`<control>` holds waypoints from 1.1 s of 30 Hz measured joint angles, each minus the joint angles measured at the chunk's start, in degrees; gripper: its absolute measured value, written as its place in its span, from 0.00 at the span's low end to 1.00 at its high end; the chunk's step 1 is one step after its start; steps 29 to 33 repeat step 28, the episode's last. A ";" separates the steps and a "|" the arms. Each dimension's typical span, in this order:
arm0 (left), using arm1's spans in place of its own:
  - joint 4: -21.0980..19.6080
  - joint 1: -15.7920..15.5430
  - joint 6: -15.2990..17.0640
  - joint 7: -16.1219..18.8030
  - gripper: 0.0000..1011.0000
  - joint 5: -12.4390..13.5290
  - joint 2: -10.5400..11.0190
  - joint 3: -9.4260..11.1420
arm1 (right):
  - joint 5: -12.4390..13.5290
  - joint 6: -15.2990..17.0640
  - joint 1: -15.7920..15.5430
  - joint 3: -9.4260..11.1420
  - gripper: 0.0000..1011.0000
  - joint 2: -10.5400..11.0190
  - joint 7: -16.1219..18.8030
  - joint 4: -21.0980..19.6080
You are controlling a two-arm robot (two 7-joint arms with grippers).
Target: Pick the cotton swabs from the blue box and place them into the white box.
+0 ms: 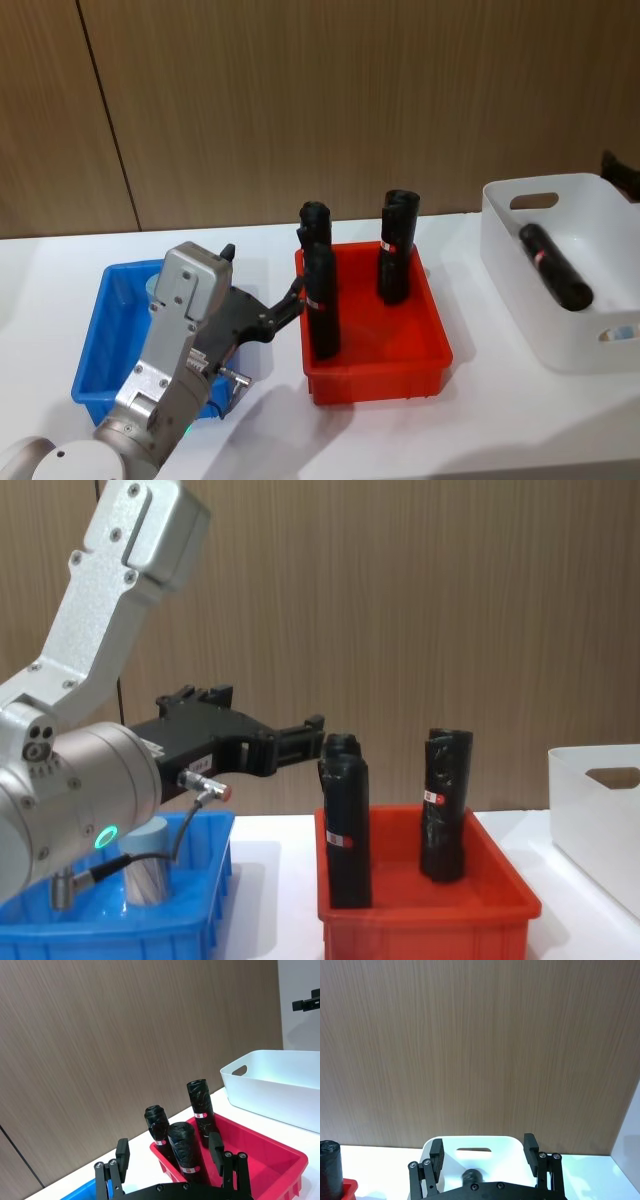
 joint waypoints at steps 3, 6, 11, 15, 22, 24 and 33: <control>0.00 0.00 0.00 0.00 0.99 0.00 0.00 0.00 | 0.19 -0.11 -0.13 0.15 0.99 0.10 0.16 -0.18; 0.00 0.00 0.00 0.00 0.99 0.00 0.00 0.00 | 0.25 -0.22 -0.26 0.28 0.99 0.20 0.27 -0.35; 0.00 0.00 0.00 0.00 0.99 0.00 0.00 0.00 | 0.30 -0.31 -0.37 0.39 0.99 0.27 0.42 -0.47; 0.00 0.00 0.00 0.00 0.99 0.00 0.00 0.00 | 0.35 -0.39 -0.46 0.49 0.99 0.33 0.53 -0.61; 0.00 0.00 0.00 0.00 0.99 0.00 0.00 0.00 | 0.40 -0.42 -0.54 0.56 0.99 0.37 0.58 -0.69; 0.00 0.00 0.00 0.00 0.99 0.00 0.00 0.00 | 0.42 -0.43 -0.55 0.57 0.99 0.38 0.60 -0.70; 0.00 0.00 0.00 0.00 0.99 0.00 0.00 0.00 | 0.46 -0.46 -0.56 0.60 0.99 0.40 0.62 -0.72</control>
